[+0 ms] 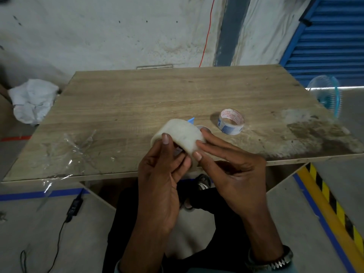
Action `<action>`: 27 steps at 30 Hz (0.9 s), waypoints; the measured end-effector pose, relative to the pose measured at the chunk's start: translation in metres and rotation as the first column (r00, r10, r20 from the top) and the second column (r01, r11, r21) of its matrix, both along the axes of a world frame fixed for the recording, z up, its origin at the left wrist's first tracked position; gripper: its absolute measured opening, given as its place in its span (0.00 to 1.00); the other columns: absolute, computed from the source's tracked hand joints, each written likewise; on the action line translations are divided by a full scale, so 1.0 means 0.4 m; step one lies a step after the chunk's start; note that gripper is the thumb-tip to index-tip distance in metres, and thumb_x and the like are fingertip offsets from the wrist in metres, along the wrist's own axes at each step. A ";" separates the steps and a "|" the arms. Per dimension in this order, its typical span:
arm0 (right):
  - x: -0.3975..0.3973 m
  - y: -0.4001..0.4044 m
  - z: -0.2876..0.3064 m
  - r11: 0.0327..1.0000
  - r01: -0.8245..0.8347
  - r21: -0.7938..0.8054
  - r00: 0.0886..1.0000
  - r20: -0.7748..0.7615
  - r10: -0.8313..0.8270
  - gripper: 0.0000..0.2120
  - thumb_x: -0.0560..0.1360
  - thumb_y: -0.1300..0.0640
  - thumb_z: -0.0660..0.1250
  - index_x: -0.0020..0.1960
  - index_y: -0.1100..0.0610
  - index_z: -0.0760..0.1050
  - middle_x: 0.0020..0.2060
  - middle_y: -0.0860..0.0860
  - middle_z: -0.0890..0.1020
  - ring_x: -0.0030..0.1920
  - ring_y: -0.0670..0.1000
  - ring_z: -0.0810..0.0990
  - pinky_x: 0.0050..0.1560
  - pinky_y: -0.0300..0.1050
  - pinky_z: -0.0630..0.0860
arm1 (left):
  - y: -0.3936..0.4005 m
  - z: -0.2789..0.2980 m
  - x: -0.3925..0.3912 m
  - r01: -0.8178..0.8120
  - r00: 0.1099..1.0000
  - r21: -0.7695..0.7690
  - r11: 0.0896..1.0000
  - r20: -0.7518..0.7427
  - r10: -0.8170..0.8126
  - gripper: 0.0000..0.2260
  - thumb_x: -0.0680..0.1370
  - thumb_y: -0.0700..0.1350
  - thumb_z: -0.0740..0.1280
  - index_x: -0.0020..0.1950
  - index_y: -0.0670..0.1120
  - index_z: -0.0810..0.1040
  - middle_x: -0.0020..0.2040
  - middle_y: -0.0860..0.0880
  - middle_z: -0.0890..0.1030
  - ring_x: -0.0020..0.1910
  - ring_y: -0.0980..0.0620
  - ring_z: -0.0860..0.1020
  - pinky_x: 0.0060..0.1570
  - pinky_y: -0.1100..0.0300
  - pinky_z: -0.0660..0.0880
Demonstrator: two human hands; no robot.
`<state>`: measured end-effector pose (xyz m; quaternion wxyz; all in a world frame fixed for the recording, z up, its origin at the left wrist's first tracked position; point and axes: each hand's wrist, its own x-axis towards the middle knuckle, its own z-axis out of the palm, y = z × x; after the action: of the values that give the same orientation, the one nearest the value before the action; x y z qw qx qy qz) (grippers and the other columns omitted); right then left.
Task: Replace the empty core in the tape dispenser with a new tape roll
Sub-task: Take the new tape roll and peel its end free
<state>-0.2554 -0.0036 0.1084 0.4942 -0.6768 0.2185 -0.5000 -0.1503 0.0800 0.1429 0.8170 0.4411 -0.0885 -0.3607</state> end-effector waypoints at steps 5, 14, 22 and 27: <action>-0.001 0.008 -0.001 0.999 -0.026 0.037 0.999 0.035 0.024 0.18 0.72 0.61 0.80 0.61 0.65 0.85 0.63 0.55 0.86 0.62 0.47 0.87 0.54 0.45 0.86 | 0.002 0.002 0.001 0.004 1.000 0.000 1.000 0.001 -0.004 0.14 0.79 0.51 0.66 0.58 0.45 0.86 0.53 0.45 0.90 0.53 0.50 0.89 0.46 0.63 0.84; 0.005 0.006 -0.012 0.995 0.080 -0.051 0.997 -0.004 -0.081 0.15 0.73 0.58 0.82 0.56 0.63 0.87 0.59 0.53 0.88 0.57 0.45 0.88 0.50 0.41 0.86 | 0.001 -0.004 0.003 -0.020 1.000 0.035 0.999 0.023 0.019 0.12 0.83 0.49 0.66 0.50 0.49 0.89 0.51 0.46 0.90 0.49 0.52 0.89 0.43 0.65 0.83; 0.013 0.016 -0.004 0.993 0.108 -0.045 0.994 -0.022 -0.109 0.16 0.70 0.54 0.81 0.54 0.62 0.88 0.58 0.54 0.88 0.58 0.43 0.88 0.51 0.39 0.85 | 0.002 -0.003 0.003 -0.018 1.000 0.025 1.000 0.002 0.018 0.14 0.83 0.47 0.65 0.46 0.48 0.90 0.47 0.47 0.90 0.45 0.53 0.89 0.41 0.66 0.82; 0.015 0.019 -0.004 0.992 0.122 -0.037 0.990 -0.067 -0.125 0.12 0.70 0.63 0.83 0.52 0.61 0.89 0.58 0.54 0.88 0.53 0.38 0.88 0.54 0.33 0.82 | 0.000 -0.008 0.006 0.005 1.000 0.032 0.999 -0.013 -0.004 0.12 0.85 0.47 0.63 0.55 0.45 0.86 0.48 0.48 0.90 0.46 0.54 0.89 0.42 0.66 0.82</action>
<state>-0.2493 0.0039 0.1069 0.4434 -0.6868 0.2689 -0.5093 -0.1480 0.0800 0.1397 0.8095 0.4517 -0.0786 -0.3667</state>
